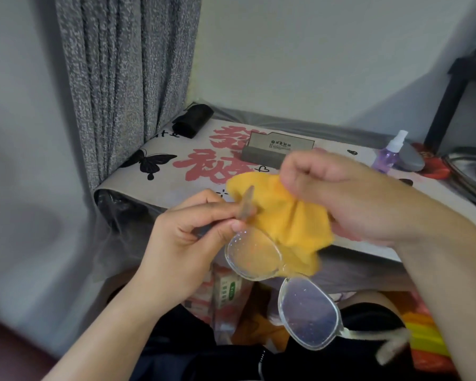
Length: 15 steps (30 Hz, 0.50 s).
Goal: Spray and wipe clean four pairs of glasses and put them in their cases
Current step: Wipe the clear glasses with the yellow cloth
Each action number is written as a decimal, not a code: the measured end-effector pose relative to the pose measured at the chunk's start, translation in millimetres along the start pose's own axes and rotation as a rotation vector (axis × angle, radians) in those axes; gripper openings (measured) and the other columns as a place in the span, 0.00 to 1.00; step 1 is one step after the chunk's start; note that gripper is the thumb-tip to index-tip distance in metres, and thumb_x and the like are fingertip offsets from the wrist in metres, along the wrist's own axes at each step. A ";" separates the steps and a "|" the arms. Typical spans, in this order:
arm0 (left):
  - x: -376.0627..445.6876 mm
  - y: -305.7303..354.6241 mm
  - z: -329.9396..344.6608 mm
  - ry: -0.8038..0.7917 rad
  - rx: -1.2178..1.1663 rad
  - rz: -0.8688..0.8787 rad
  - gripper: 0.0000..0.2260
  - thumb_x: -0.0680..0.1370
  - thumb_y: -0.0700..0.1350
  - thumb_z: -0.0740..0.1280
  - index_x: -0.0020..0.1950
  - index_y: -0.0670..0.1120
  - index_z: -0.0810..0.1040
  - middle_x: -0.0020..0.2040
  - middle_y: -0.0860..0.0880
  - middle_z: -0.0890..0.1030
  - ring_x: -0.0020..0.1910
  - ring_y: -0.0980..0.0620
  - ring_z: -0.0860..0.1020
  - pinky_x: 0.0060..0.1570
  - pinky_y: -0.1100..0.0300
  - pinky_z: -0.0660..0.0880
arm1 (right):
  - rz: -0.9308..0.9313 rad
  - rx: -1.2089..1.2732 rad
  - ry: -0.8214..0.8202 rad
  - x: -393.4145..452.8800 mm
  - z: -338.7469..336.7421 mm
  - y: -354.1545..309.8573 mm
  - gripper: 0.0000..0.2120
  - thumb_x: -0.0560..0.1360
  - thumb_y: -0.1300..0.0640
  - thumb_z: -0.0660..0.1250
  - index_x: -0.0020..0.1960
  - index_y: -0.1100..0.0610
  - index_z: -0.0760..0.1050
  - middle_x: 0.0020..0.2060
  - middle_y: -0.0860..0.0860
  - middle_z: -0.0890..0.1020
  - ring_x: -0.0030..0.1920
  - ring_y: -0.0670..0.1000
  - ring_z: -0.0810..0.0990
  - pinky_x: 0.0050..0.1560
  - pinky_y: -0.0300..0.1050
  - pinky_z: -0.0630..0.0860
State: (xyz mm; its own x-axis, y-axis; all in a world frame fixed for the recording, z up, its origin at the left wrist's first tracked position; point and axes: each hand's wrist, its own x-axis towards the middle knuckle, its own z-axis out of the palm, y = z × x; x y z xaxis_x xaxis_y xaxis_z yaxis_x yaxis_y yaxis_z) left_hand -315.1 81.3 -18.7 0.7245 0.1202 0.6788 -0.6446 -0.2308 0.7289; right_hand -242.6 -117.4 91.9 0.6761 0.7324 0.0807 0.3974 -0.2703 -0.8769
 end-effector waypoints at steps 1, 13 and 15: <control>-0.3 -0.3 0.5 0.015 -0.032 -0.008 0.08 0.77 0.40 0.72 0.55 0.50 0.86 0.44 0.48 0.82 0.43 0.48 0.80 0.44 0.59 0.76 | -0.007 0.024 -0.130 -4.5 5.6 1.9 0.12 0.79 0.47 0.62 0.41 0.53 0.75 0.32 0.42 0.72 0.33 0.41 0.71 0.37 0.32 0.69; -2.4 4.6 4.1 -0.047 0.002 0.039 0.08 0.76 0.36 0.72 0.52 0.44 0.85 0.43 0.46 0.80 0.41 0.46 0.80 0.42 0.56 0.76 | 0.258 0.341 -0.011 -8.9 44.8 33.5 0.12 0.68 0.69 0.75 0.48 0.60 0.79 0.37 0.51 0.82 0.37 0.49 0.80 0.36 0.41 0.76; -3.6 3.5 5.0 -0.075 -0.014 0.016 0.05 0.77 0.37 0.72 0.51 0.42 0.86 0.42 0.44 0.79 0.40 0.44 0.80 0.39 0.54 0.76 | 0.267 0.331 -0.096 -11.2 44.6 31.5 0.09 0.69 0.66 0.74 0.46 0.56 0.80 0.36 0.48 0.82 0.38 0.47 0.80 0.40 0.41 0.75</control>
State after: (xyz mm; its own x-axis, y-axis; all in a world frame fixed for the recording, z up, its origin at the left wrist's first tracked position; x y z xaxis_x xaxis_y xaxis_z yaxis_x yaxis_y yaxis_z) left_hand -318.7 75.2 -19.1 0.7301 0.0438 0.6820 -0.6590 -0.2188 0.7196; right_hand -265.3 -106.3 42.3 0.6612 0.7229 -0.2006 -0.0150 -0.2546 -0.9669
